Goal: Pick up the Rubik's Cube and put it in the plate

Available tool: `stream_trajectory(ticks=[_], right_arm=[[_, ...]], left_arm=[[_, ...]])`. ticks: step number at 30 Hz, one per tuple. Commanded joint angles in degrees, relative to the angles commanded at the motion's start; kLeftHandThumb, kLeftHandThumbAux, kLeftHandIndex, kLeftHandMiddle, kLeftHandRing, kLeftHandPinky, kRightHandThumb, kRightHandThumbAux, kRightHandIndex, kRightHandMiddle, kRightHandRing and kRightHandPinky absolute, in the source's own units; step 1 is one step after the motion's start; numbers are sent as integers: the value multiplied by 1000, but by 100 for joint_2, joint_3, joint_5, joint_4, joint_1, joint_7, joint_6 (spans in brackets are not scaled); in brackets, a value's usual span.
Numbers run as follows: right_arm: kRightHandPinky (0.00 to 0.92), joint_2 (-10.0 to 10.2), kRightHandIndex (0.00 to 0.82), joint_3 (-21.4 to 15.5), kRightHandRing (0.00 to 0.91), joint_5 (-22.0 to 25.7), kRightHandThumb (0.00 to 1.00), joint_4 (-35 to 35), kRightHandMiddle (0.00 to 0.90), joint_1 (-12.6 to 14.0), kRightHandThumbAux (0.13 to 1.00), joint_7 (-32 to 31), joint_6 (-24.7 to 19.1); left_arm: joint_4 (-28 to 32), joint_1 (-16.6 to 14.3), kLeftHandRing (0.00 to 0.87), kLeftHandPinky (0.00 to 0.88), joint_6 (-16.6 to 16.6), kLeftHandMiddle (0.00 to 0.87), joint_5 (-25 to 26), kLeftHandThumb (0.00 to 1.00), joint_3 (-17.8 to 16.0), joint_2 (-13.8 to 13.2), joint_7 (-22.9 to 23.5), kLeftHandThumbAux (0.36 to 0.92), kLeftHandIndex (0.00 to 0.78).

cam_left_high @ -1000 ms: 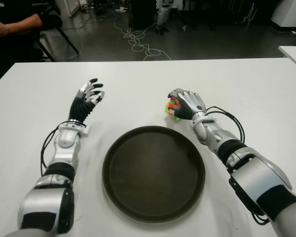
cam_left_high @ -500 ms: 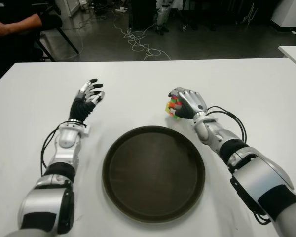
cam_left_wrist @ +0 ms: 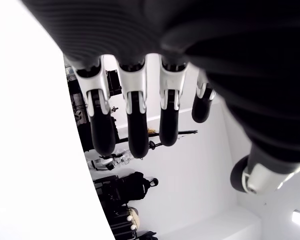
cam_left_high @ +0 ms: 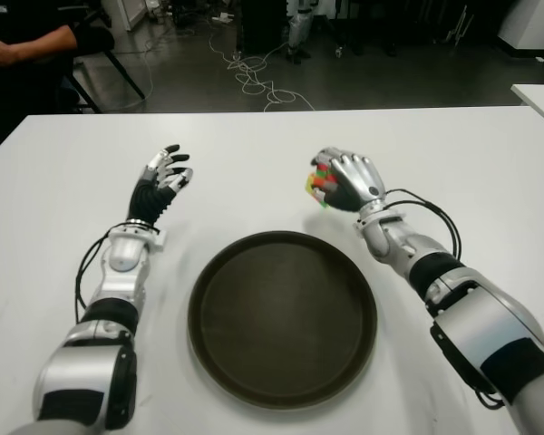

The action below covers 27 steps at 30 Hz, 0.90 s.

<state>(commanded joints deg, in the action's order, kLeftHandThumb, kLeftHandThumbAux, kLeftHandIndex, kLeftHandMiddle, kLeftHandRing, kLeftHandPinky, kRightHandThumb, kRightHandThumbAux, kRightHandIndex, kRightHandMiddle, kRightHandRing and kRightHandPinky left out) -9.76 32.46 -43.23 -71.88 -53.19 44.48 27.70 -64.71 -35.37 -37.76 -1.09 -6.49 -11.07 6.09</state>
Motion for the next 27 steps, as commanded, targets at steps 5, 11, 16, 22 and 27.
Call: stream_trajectory(ticks=[5,11,16,22,27], right_arm=[[615,-71,377,-3,513,-1,831,131,485,-7,696,170,138],[653,-139,365,-4,567,-11,831,312,514,8,697,297,244],[666,-186,363,-13,591,-6,831,449,526,22,697,316,299],[698,-264,367,-19,628,-27,833,693,545,53,695,389,407],[706,-327,367,6,640,-90,833,1338,550,267,695,312,438]], left_arm=[[-26,-3,246,306,-19,215,12,31,-13,1,9,533,131],[-61,6,238,300,-56,201,-9,13,-3,-20,16,514,128],[-92,2,242,301,-88,204,-3,14,-8,-28,43,520,130],[-137,-20,252,315,-101,215,20,38,-35,-29,64,526,130],[-136,-29,254,315,-75,216,25,43,-39,-33,73,515,139]])
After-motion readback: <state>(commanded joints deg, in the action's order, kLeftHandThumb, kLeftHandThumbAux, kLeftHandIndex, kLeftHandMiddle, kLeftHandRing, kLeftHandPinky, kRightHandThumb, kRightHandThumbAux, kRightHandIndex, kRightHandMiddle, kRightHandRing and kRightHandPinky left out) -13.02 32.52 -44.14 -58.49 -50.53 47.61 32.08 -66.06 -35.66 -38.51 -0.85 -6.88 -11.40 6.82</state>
